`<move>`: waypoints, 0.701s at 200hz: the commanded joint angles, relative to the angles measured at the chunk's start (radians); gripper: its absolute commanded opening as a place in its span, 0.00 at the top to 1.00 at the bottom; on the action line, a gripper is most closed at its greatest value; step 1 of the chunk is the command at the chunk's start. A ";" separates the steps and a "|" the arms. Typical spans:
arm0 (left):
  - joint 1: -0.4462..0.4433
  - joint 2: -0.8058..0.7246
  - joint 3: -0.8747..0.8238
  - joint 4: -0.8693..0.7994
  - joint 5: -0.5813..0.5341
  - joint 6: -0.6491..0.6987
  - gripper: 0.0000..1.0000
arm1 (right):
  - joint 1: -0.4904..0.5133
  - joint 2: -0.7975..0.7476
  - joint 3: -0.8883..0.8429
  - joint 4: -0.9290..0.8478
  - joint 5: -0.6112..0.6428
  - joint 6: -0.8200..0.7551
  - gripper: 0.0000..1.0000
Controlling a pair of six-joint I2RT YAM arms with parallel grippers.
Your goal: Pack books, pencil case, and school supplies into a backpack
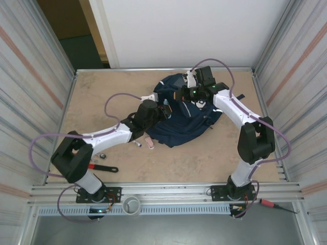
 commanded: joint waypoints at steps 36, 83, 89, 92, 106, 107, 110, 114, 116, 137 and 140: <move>0.013 0.138 0.135 0.046 0.052 -0.027 0.49 | -0.023 -0.012 0.061 0.062 -0.071 0.022 1.00; 0.030 -0.056 -0.028 -0.008 0.139 0.118 0.34 | -0.034 -0.021 0.035 0.065 -0.064 0.010 1.00; 0.030 -0.097 -0.058 -0.036 0.127 0.141 0.33 | -0.036 -0.021 0.031 0.064 -0.059 0.008 1.00; 0.029 -0.118 -0.074 -0.055 0.117 0.150 0.32 | -0.036 -0.022 0.029 0.065 -0.060 0.007 1.00; 0.033 -0.225 -0.152 -0.154 0.041 0.204 0.29 | -0.037 -0.027 0.013 0.067 -0.048 0.000 1.00; 0.033 -0.233 -0.157 -0.163 0.032 0.208 0.29 | -0.037 -0.026 0.011 0.068 -0.047 0.000 1.00; 0.036 -0.256 -0.173 -0.192 0.009 0.217 0.28 | -0.037 -0.028 0.008 0.069 -0.045 -0.001 1.00; 0.043 -0.285 -0.193 -0.234 -0.020 0.223 0.27 | -0.035 -0.027 0.003 0.071 -0.041 0.000 1.00; 0.048 -0.299 -0.201 -0.256 -0.033 0.225 0.26 | -0.036 -0.028 0.001 0.073 -0.040 -0.002 1.00; 0.133 -0.405 -0.299 -0.407 -0.112 0.247 0.23 | -0.037 -0.028 -0.017 0.087 -0.034 -0.003 1.00; 0.154 -0.413 -0.310 -0.428 -0.113 0.247 0.23 | -0.036 -0.028 -0.019 0.089 -0.034 -0.002 1.00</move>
